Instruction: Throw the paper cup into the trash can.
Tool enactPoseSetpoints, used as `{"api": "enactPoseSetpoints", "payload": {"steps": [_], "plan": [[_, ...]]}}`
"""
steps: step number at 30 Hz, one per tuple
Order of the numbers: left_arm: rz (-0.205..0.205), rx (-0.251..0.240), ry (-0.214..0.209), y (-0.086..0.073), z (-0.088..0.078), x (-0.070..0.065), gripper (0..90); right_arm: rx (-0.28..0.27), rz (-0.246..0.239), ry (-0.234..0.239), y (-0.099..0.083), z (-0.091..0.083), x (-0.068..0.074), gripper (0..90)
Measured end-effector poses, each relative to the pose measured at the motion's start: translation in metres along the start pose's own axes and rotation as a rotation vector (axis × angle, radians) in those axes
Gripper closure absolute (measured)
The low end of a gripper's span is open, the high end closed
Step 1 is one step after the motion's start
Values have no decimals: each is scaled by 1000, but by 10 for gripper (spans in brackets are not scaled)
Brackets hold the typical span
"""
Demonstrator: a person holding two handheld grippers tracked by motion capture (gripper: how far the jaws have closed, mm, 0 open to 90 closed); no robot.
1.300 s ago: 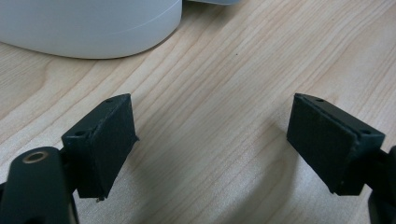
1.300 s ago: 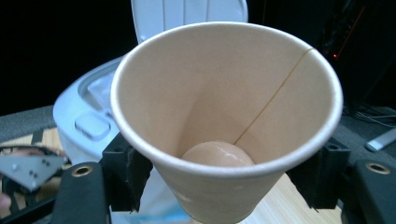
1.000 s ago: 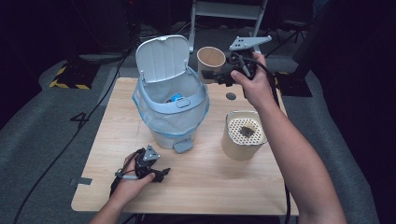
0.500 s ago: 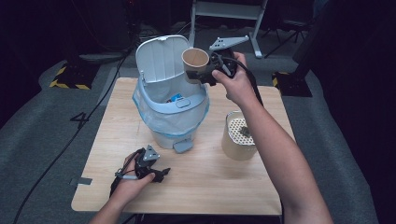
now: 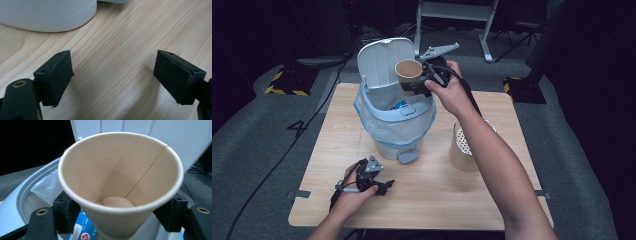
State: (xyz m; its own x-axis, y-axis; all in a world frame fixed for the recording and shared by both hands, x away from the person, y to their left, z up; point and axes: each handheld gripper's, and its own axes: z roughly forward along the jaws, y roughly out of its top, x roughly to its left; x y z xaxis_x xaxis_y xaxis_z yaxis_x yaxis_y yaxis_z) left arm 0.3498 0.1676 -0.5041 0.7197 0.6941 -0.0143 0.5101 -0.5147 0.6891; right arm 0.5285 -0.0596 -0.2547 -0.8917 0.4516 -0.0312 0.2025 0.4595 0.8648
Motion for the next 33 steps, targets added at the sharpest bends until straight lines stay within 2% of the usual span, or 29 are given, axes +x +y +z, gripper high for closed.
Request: {"api": "enactPoseSetpoints", "payload": {"steps": [2, 4, 5, 6, 8, 9, 11, 12, 15, 17, 19, 24, 29, 30, 33], "plan": [[0, -1, 0, 0, 0, 0, 159, 10, -5, 6, 0, 5, 3, 267], [0, 1, 0, 0, 0, 0, 159, 13, -10, 3, -1, 9, 5, 156], [0, 1, 0, 0, 0, 0, 159, 13, -10, 3, -1, 9, 5, 156], [0, -1, 0, 0, 0, 0, 159, 6, -22, -18, -1, 12, 9, 163], [0, 0, 0, 0, 0, 0, 159, 0, -26, -17, -1, 13, 10, 172], [0, -1, 0, 0, 0, 0, 159, -7, -27, -14, 0, 13, 11, 143], [-1, 1, -1, 0, 0, 0, 159, -16, -43, -17, 1, 11, 13, 159], [-1, 0, -2, 0, 0, 0, 159, -15, -71, -29, 2, 7, 13, 154], [-1, 0, -2, 0, 0, 0, 157, -14, -71, -49, 2, 3, 12, 157], [0, 0, -2, 0, 0, 0, 157, 13, -71, -68, 0, 3, 12, 174], [-1, 0, -2, 0, 0, 0, 157, 49, -79, -65, -3, 4, 12, 175], [-2, 0, -4, 0, 0, 0, 156, 65, -57, -40, -8, 2, 10, 191], [0, 0, -3, 0, 0, 0, 157, 29, -50, -31, -4, -1, 11, 245], [-1, 0, -3, 0, 0, 0, 156, 6, -54, -26, -1, -2, 13, 274], [-1, 0, -4, 0, 0, 0, 156, -4, -66, -31, 2, -2, 15, 309]]}}
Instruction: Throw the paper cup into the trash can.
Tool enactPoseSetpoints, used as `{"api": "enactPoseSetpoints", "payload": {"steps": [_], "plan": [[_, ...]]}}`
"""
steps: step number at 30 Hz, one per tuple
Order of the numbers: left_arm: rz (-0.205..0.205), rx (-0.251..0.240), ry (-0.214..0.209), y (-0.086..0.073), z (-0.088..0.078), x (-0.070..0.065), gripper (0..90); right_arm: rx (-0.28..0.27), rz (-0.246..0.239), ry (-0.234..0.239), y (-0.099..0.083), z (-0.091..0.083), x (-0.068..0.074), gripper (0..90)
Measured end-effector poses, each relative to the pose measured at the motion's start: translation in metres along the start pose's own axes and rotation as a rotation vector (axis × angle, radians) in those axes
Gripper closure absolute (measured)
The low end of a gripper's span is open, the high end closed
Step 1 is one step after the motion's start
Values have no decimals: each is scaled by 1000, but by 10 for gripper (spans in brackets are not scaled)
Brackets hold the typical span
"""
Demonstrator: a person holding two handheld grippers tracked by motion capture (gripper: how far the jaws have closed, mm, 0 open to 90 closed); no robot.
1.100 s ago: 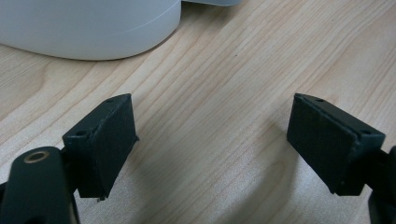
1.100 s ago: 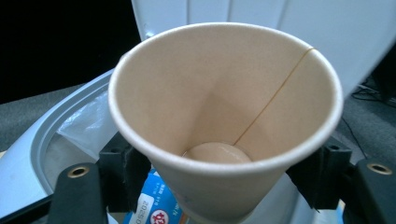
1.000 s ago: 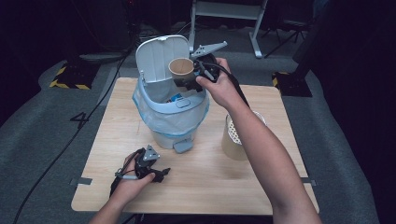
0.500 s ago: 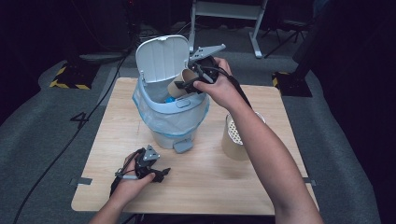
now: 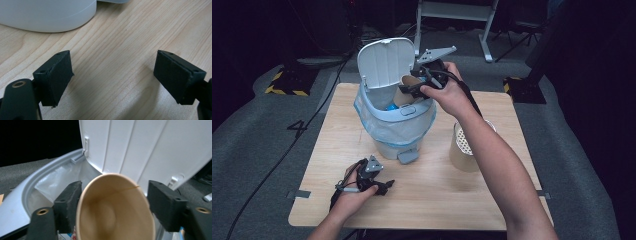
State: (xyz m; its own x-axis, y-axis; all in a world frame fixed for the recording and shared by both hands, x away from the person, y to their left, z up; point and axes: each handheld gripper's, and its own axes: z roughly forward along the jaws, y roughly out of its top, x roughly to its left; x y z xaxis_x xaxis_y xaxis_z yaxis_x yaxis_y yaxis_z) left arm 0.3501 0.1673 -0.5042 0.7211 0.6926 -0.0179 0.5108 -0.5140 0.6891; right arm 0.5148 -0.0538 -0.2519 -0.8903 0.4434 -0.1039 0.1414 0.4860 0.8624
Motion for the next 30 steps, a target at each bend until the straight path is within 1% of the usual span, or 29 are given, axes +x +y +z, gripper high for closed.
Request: {"api": "enactPoseSetpoints", "payload": {"steps": [1, 3, 4, 5, 8, 9, 10, 11, 12, 13, 14, 15, 16, 17, 18, 19, 20, 21, 22, 23, 24, 25, 27, 30], "plan": [[0, 0, 0, 0, 0, 0, 156, -22, -1, 0, 3, 0, 2, 319], [0, 0, 0, 0, 0, 0, 156, -30, -3, -1, 4, 1, 2, 320], [0, 0, 0, 0, 0, 0, 156, -45, -7, -3, 5, 1, 3, 321], [0, 0, 0, 0, 0, 0, 156, -73, -8, -7, 7, 2, 5, 321], [0, 0, 0, 0, 0, 0, 156, -117, 2, -17, 12, 6, 8, 320], [0, 0, 0, 0, 0, 0, 156, -148, 8, -18, 15, 10, 9, 308], [0, 0, 0, 0, 0, 0, 157, -165, 16, -9, 15, 14, 10, 287], [0, 0, 0, 0, 0, 0, 157, -165, 16, -9, 15, 14, 10, 287], [0, 0, 0, 0, 0, 0, 156, -176, 19, 9, 14, 25, 12, 225], [0, 0, 0, 0, 0, 0, 156, -155, 7, 11, 14, 27, 12, 203], [0, 0, 0, 0, 0, 0, 156, -155, 7, 11, 14, 27, 12, 203], [0, 0, 0, 0, 0, 0, 156, -148, -11, -1, 14, 27, 14, 164], [0, 0, 0, 0, 0, 0, 156, -175, -11, -21, 14, 24, 15, 164], [0, 0, 0, 0, 0, 0, 156, -175, -17, -31, 14, 21, 15, 167], [0, 0, 0, 0, 0, 0, 156, -163, -27, -40, 14, 18, 14, 173], [0, 0, 0, 0, 0, 0, 156, -163, -27, -40, 14, 18, 14, 173], [0, 0, 0, 0, 0, 0, 156, -157, -36, -46, 13, 14, 14, 185], [0, 0, 0, 0, 0, 0, 156, -154, -26, -43, 11, 5, 12, 208], [0, 0, 0, 0, 0, 0, 156, -154, -26, -43, 11, 5, 12, 208], [0, 0, 0, 0, 0, 0, 156, -144, -26, -49, 8, -4, 9, 218], [0, 0, 0, 0, 0, 0, 156, -144, -26, -49, 8, -4, 9, 218], [0, 0, 0, 0, 0, 0, 156, -144, -22, -53, 7, -8, 8, 225], [0, 0, 0, 0, 0, 0, 156, -136, -11, -59, 3, -20, 5, 263], [0, 0, -1, 0, 0, 0, 156, -118, -9, -68, -3, -34, 1, 295]]}}
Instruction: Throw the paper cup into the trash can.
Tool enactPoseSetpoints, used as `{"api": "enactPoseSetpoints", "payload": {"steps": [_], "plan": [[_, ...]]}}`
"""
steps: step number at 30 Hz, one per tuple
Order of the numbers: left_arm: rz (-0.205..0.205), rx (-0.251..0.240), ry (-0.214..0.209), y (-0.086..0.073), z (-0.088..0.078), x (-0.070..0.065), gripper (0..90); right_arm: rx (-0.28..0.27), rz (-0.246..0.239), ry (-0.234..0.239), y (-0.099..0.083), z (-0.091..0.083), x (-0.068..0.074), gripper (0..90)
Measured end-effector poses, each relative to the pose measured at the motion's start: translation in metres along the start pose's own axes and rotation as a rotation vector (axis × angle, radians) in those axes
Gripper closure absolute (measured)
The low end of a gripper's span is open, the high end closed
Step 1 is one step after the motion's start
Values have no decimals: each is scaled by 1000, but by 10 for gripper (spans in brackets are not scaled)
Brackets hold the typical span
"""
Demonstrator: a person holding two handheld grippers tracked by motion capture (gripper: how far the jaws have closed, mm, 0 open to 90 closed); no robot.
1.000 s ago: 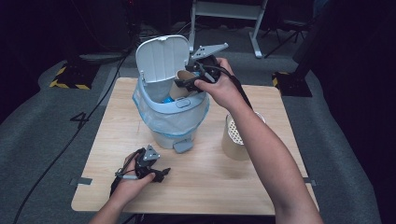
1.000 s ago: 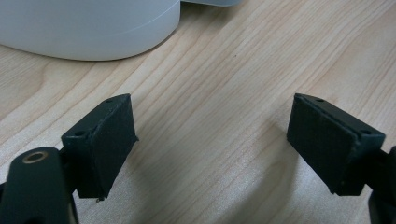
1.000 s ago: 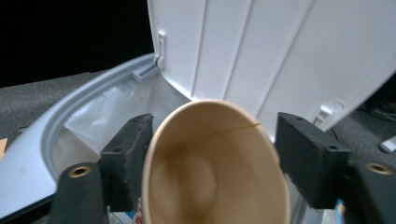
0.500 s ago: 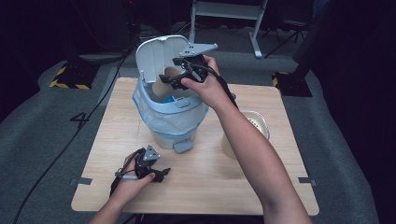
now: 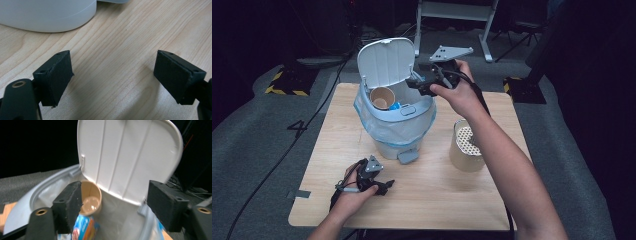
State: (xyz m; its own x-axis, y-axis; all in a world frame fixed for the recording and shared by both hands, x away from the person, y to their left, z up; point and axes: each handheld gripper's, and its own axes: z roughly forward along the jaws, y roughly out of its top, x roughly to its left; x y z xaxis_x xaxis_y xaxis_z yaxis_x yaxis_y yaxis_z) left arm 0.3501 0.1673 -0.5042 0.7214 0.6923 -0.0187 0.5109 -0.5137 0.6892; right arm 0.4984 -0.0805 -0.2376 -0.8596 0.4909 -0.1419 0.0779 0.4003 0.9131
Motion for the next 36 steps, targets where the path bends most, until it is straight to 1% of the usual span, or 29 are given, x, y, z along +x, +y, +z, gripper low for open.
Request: {"api": "enactPoseSetpoints", "payload": {"steps": [1, 2, 3, 4, 5, 6, 7, 10, 12, 13, 14, 15, 17, 19, 20, 21, 22, 23, 24, 25, 27, 30, 31, 33, 34, 36], "plan": [[0, 1, -1, 0, 0, 0, 156, 10, 4, 4, -2, -9, -2, 309], [-1, 0, -1, 0, 0, 0, 156, 11, 10, 9, -4, -12, -2, 314], [-1, 0, -1, 0, 0, 0, 156, 11, 10, 9, -4, -12, -2, 314], [-1, 0, -2, 0, 0, 0, 156, 10, 15, 13, -5, -18, -2, 317], [-2, 1, -3, 0, 0, 0, 156, 18, 19, 23, -9, -30, -2, 323], [-2, 1, -3, 0, 0, 0, 156, 22, 18, 22, -10, -34, -2, 323], [-4, 0, -4, 0, 0, 0, 156, 22, 18, 22, -10, -34, -2, 323], [-7, 0, -6, 0, 0, 2, 156, 29, 14, 25, -17, -49, -1, 325], [-4, 3, -2, 0, 0, 3, 158, 46, 16, 24, -22, -60, -2, 319], [-4, 2, -3, 0, -1, 4, 159, 50, 16, 19, -27, -69, -3, 310], [-3, 0, -5, -1, -1, 4, 159, 50, 16, 19, -27, -69, -3, 310], [-2, 0, 1, -1, -1, 5, 159, 49, 20, 16, -29, -73, -3, 305], [-3, -1, -7, -2, -2, 6, 161, 52, 27, 10, -35, -83, -5, 293], [0, 0, -4, -3, -3, 8, 162, 61, 29, 0, -42, -96, -6, 289], [-2, -4, -3, -3, -3, 8, 162, 61, 29, 0, -42, -96, -6, 289], [2, -1, -2, -4, -5, 10, 162, 69, 32, -14, -48, -105, -7, 284], [2, -1, -2, -4, -5, 10, 163, 69, 32, -14, -48, -105, -7, 284], [-7, -3, -6, -5, -5, 10, 163, 71, 37, -19, -50, -108, -7, 284], [-5, -1, -4, -5, -6, 11, 163, 79, 54, -33, -56, -115, -7, 284], [1, 0, -1, -6, -6, 11, 163, 84, 61, -39, -58, -119, -7, 284], [-4, 0, 2, -6, -7, 12, 163, 88, 71, -42, -67, -127, -6, 282], [-8, -4, 6, -7, -7, 13, 163, 98, 70, -57, -79, -141, -6, 275], [-14, -5, 6, -7, -7, 13, 164, 103, 80, -65, -88, -149, -6, 275], [-15, -3, 11, -8, -8, 13, 163, 109, 87, -75, -96, -156, -7, 275], [-15, -3, 11, -8, -8, 13, 164, 109, 87, -75, -96, -156, -7, 275], [-15, -3, 10, -8, -8, 13, 163, 111, 102, -82, -106, -165, -9, 275]]}}
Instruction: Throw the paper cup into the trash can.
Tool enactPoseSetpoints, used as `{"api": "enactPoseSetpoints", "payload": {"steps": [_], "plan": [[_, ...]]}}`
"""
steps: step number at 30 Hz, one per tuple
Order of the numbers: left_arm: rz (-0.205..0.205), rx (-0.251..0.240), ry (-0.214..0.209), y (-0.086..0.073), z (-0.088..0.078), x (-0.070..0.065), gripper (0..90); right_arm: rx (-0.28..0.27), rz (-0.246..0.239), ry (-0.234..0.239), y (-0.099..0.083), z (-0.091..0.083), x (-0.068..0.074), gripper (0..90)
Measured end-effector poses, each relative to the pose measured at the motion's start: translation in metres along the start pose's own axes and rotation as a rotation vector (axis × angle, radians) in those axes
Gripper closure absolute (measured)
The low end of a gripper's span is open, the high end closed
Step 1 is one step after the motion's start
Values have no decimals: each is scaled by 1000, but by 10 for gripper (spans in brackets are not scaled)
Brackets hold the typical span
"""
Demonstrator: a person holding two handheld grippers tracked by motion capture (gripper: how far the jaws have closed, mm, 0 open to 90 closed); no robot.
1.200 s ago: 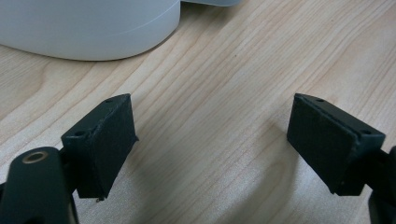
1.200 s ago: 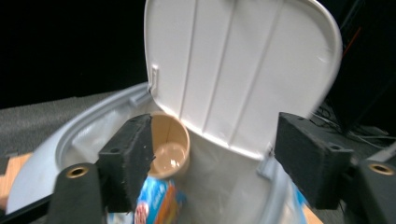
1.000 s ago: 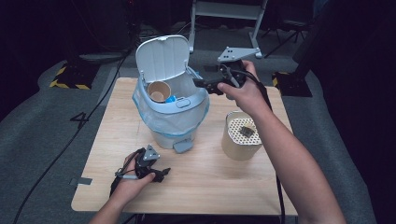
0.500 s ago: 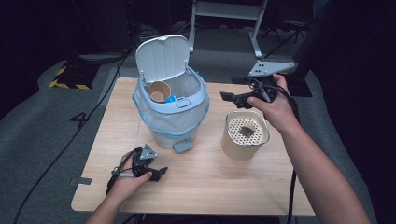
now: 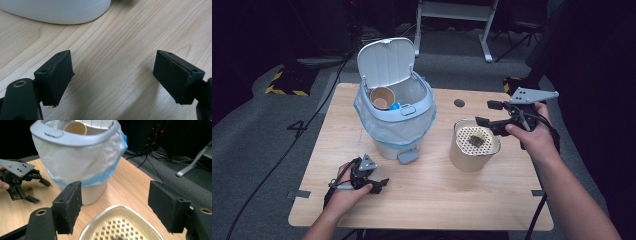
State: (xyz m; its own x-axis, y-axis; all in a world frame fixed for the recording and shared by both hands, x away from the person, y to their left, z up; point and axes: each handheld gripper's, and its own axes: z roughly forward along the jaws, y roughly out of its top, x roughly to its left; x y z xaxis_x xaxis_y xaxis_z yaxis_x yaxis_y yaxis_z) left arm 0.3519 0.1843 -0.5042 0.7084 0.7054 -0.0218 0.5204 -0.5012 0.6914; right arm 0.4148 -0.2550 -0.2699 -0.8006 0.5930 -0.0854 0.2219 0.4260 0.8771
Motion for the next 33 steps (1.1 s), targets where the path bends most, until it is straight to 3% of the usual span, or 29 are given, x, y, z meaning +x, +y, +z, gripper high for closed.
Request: {"api": "enactPoseSetpoints", "payload": {"steps": [11, 19, 20, 25, 28, 33], "plan": [[-7, 1, 3, 0, 0, 1, 163, 32, 27, -46, -61, -31, -7, 268], [-12, 1, 10, 0, 0, 0, 162, 49, 95, -69, -119, -41, -4, 257], [-12, 1, 10, 0, 0, 0, 162, 49, 95, -69, -119, -41, -4, 257], [-20, -2, 23, 0, 0, -1, 162, 101, 101, -106, -159, -33, 2, 253], [-24, 1, 26, -1, -1, -1, 165, 120, 102, -122, -173, -28, 4, 250], [-29, -1, 24, -2, -3, 1, 187, 163, 138, -122, -205, -14, 6, 232]]}}
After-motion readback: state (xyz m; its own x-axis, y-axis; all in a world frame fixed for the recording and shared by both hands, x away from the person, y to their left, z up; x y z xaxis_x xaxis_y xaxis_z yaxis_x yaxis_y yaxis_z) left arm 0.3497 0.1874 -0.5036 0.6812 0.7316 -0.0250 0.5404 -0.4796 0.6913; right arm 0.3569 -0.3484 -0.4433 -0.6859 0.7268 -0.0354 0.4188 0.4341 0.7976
